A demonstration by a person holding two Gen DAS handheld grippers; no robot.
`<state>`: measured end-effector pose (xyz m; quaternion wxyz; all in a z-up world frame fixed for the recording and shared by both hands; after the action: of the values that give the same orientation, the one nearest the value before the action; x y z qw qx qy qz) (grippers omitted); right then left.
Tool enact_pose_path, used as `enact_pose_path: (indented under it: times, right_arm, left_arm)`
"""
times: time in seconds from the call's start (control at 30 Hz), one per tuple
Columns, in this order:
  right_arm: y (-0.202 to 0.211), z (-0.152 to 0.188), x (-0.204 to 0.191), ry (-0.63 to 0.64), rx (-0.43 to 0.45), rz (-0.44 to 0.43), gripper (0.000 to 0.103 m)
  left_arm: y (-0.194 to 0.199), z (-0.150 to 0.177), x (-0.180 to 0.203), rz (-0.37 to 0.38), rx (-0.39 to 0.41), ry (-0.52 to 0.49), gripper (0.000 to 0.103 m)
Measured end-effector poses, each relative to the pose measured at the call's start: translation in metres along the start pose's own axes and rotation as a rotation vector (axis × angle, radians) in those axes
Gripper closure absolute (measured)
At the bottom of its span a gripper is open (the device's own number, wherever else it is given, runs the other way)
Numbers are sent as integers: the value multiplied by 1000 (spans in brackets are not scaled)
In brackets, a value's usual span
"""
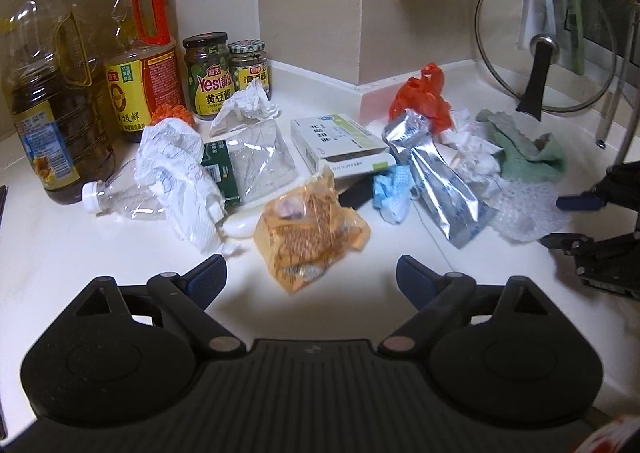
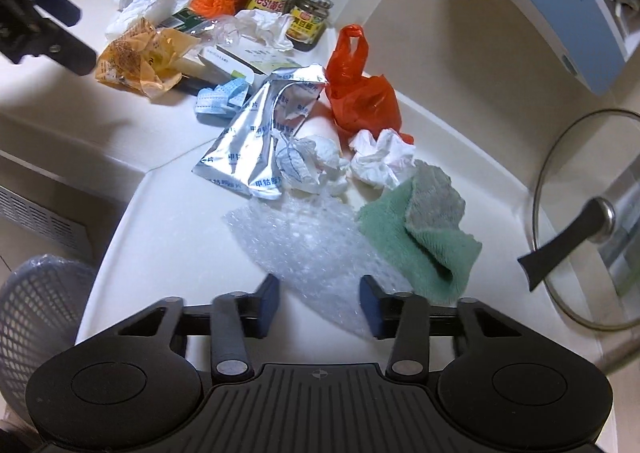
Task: Collect trash
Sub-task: 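Grasp the orange food bag with the left gripper while the right gripper grasps the bubble wrap, then lift the orange bag with the left gripper while the right gripper lifts the bubble wrap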
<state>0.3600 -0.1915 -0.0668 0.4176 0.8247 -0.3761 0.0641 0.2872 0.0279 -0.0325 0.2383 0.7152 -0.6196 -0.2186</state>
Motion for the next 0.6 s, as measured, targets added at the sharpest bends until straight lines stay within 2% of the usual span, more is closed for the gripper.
enact_pose_path:
  times: [0.03,0.13,0.2,0.3,0.37,0.47,0.6]
  right_arm:
    - [-1,0,0,3,4,-3,83]
    - [1,-1,2,-19,18,-17,95]
    - [5,-3,3,-51,26,-32,96]
    - [14,-6,9,-153,38,-80,96]
    - [21,-7,12,-225,46,-111,96]
    - [30,-9,17,-338,56,-166,96]
    - [40,-8,21,-439,61,-179,97]
  left_arm:
    - [-4,-2,1,-4,3,-3,13]
    - [-15,-8,3,-16,4,-22,18]
    - [-23,-9,6,-20,-4,-38,22]
    - [-31,-10,9,-32,-12,-65,39]
    - [-34,-9,10,-38,-19,-74,61]
    - [-36,-8,11,-39,-21,-77,66]
    - [-26,-8,9,-34,-3,-55,71]
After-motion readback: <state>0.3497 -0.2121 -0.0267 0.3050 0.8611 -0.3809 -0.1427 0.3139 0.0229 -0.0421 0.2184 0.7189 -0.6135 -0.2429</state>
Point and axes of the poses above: each gripper's, at about its wrist camera, not at the fingertips, and y roughly against the way its jaws point, x to its right, z to its underside, the point moved 5 cm from there along -y, roughly the way its jaws point, and after that the axes turned 1 degree about x, right-handed, at the moved point
